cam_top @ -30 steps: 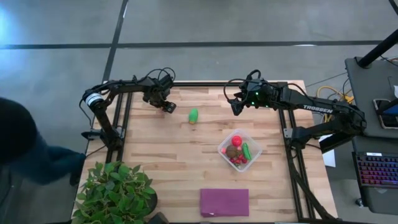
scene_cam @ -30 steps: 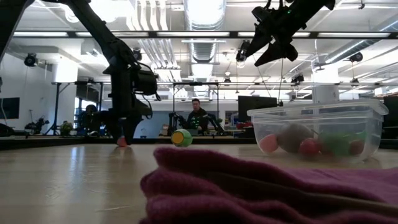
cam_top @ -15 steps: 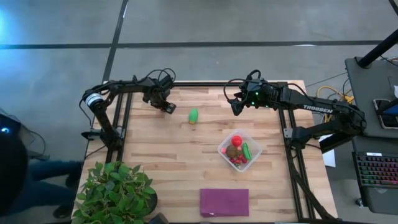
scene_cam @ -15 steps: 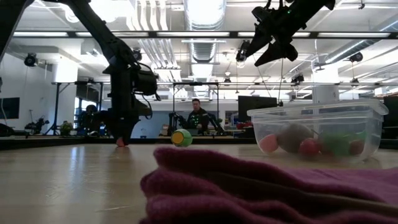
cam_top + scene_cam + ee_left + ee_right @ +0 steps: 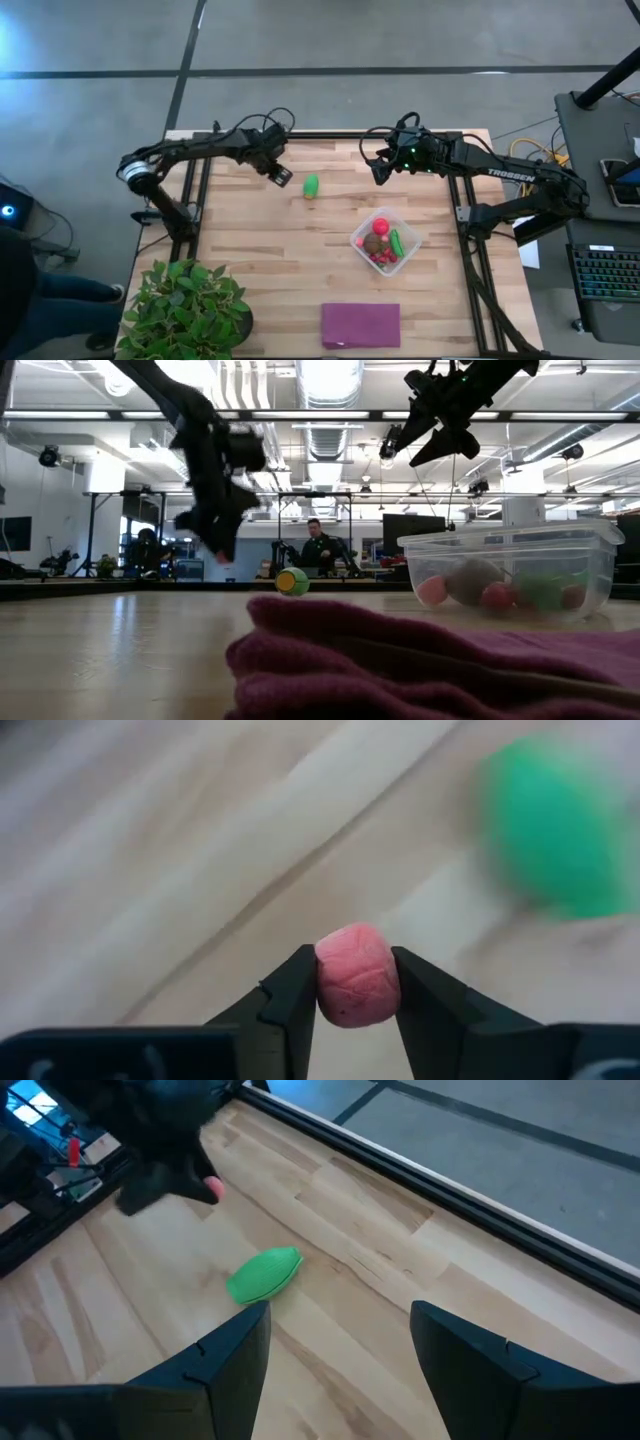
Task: Pick and placing Produce into tupperware
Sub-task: Put the pink peach into the transparent bin
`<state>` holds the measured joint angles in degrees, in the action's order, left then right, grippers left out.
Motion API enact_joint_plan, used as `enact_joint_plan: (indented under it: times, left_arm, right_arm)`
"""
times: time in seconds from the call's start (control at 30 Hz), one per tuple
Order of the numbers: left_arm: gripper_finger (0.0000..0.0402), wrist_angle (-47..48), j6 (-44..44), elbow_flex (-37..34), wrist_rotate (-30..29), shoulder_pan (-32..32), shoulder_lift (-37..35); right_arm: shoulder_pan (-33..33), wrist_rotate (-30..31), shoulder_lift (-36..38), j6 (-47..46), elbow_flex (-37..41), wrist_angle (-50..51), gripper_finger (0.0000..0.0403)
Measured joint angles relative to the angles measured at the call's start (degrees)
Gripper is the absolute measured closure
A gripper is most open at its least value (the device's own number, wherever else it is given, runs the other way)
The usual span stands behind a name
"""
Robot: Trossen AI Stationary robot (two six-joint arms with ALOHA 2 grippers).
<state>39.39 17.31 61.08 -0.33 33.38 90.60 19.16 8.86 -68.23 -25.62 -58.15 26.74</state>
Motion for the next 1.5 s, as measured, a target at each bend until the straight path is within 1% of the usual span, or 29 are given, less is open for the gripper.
enact_joint_plan:
  times: [0.13,0.27,0.47,0.57,0.67,0.77,0.9,1.0,1.2,1.3,1.43,1.5]
  left_arm:
    - [0.0302,-8.74,-2.81,0.87,0.42,-5.39,-6.25]
    - [0.0302,-16.51,-2.83,2.13,1.12,-9.78,-8.24]
    - [0.0302,-23.14,-2.70,4.61,4.43,-14.28,-4.32]
    - [0.0302,-23.31,-2.70,6.09,4.61,-16.27,-1.57]
    - [0.0302,-23.51,-2.75,7.15,4.62,-18.05,0.51]
    - [0.0302,-25.27,-4.34,7.26,4.61,-19.82,1.17]
    - [0.0302,-31.55,-5.52,6.86,4.85,-21.19,-0.13]
    - [0.0302,-35.95,-9.57,7.39,4.58,-21.81,-0.60]
    - [0.0302,-41.60,-20.29,7.08,4.60,-23.70,-0.73]
    - [0.0302,-42.86,-23.57,6.99,2.59,-24.32,-0.73]
    - [0.0302,-45.55,-32.86,7.20,-1.81,-24.52,-0.73]
    - [0.0302,-46.93,-35.83,7.10,-2.73,-24.50,-0.73]
  right_arm:
    - [0.00,0.00,0.00,-0.55,0.00,0.00,0.0170]
    - [0.10,0.18,0.17,-1.71,0.00,0.00,0.0170]
    - [1.24,0.26,2.57,-3.71,0.00,-0.04,0.0170]
    - [1.22,0.12,4.55,-3.72,0.00,0.04,0.0170]
    - [1.22,-1.51,6.46,-3.52,0.00,0.92,0.0170]
    - [1.22,-2.70,7.54,-3.50,0.00,2.59,0.0170]
    - [1.22,-3.29,7.87,-4.49,0.00,3.18,0.0170]
    - [1.22,-5.30,7.76,-7.70,0.00,3.23,0.0170]
    - [1.22,-12.65,7.76,-8.07,0.00,3.07,0.0170]
    - [1.22,-13.68,7.76,-10.52,0.00,3.04,0.0170]
    - [1.25,-13.90,7.76,-13.83,-0.13,2.76,0.0170]
    - [1.22,-13.82,7.72,-13.93,-0.34,2.63,0.0170]
